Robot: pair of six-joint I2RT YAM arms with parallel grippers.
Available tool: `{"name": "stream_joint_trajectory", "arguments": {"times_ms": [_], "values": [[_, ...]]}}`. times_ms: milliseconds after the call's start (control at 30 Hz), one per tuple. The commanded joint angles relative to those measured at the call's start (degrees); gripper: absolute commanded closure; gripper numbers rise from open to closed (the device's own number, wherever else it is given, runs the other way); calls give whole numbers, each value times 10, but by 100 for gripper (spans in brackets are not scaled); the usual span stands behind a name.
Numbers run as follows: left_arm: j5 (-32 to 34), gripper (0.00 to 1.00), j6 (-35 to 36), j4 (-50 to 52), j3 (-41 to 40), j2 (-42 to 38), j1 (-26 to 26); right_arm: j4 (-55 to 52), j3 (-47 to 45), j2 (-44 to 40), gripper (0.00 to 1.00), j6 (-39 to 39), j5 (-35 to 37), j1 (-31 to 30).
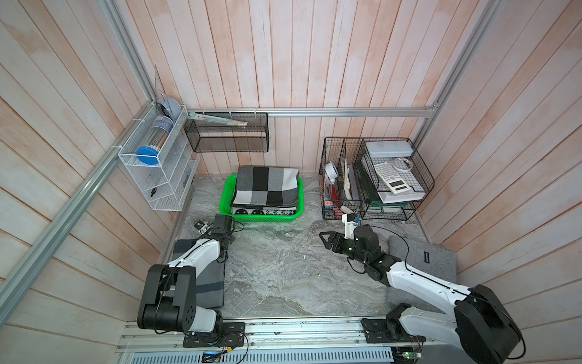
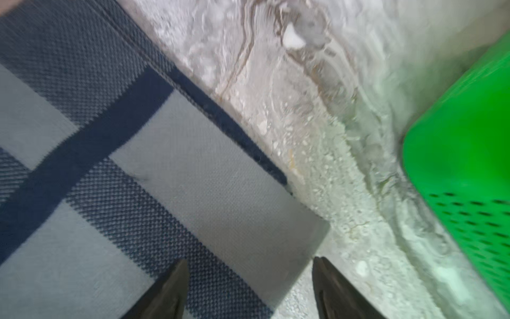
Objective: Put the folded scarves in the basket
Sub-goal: Move the scarf to the center of the board.
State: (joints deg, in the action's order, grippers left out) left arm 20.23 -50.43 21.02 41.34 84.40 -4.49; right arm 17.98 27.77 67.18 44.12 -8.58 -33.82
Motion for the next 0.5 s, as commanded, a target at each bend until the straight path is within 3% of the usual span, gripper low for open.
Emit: {"name": "stream_joint_trajectory", "arguments": {"times_ms": [0,267,367,467], "values": [[-17,25,14,-6,5,17,3,5,-9,-5,30,5,13,0],[-38,30,28,-14,13,56,2,4,-11,7,30,11,12,1],[-53,40,26,-23,11,73,2,1,-11,13,30,13,13,1],[-61,56,29,-31,8,77,-1,-5,-12,16,30,16,16,1]]}}
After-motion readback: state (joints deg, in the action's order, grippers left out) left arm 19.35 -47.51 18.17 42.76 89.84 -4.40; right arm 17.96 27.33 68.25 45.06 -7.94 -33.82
